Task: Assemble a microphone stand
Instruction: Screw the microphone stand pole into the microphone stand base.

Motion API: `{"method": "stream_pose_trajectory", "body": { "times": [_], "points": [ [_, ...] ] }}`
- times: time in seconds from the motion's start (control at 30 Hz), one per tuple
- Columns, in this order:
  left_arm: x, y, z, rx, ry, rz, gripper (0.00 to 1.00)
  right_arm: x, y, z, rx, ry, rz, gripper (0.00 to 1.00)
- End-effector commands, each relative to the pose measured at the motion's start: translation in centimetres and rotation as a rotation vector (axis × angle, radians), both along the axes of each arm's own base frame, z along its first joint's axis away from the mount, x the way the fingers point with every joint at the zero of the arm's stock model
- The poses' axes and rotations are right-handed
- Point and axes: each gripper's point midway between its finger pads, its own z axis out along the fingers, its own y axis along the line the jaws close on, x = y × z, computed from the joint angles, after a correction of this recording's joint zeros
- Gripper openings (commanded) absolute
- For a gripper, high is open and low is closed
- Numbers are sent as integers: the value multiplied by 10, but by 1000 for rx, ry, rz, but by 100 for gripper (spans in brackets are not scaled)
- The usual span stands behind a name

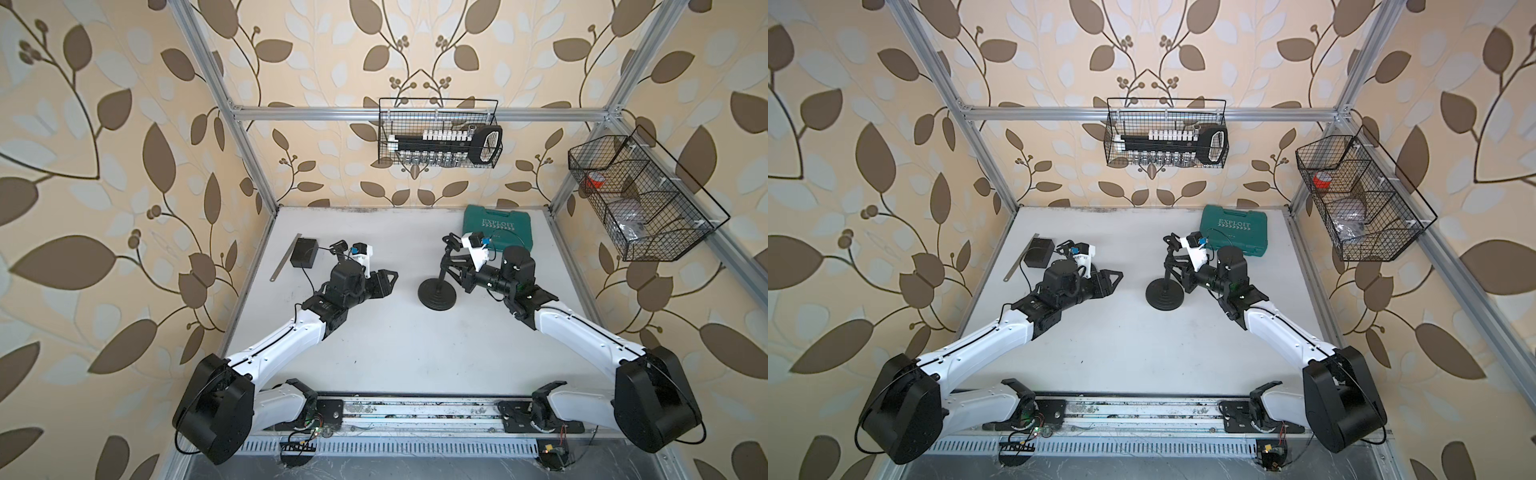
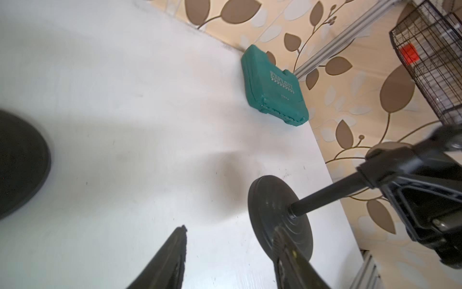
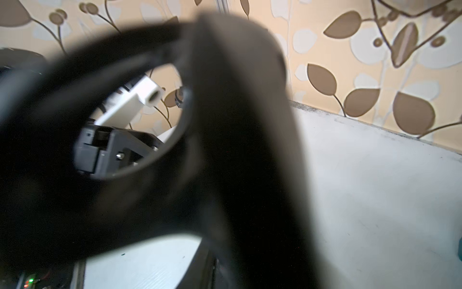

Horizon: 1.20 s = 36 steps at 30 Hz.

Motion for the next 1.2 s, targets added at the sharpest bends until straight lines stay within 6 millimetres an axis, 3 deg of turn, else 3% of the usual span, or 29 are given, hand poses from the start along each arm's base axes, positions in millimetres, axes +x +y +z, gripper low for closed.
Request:
{"method": "stream_pose_trajectory", "body": {
  "times": [0.0,0.3,0.73,1.17],
  "points": [
    [-24,-10,5,-171,259,-49,61,-15,8,46,85,-37,87,6],
    [-41,-36,20,-469,434,-169,65,-22,15,76,170,-63,150,5],
    [-41,-40,27,-515,441,-183,57,-27,47,81,200,-99,215,0],
    [-45,-38,29,-544,459,-172,54,-36,67,96,200,-251,176,0]
  ]
}}
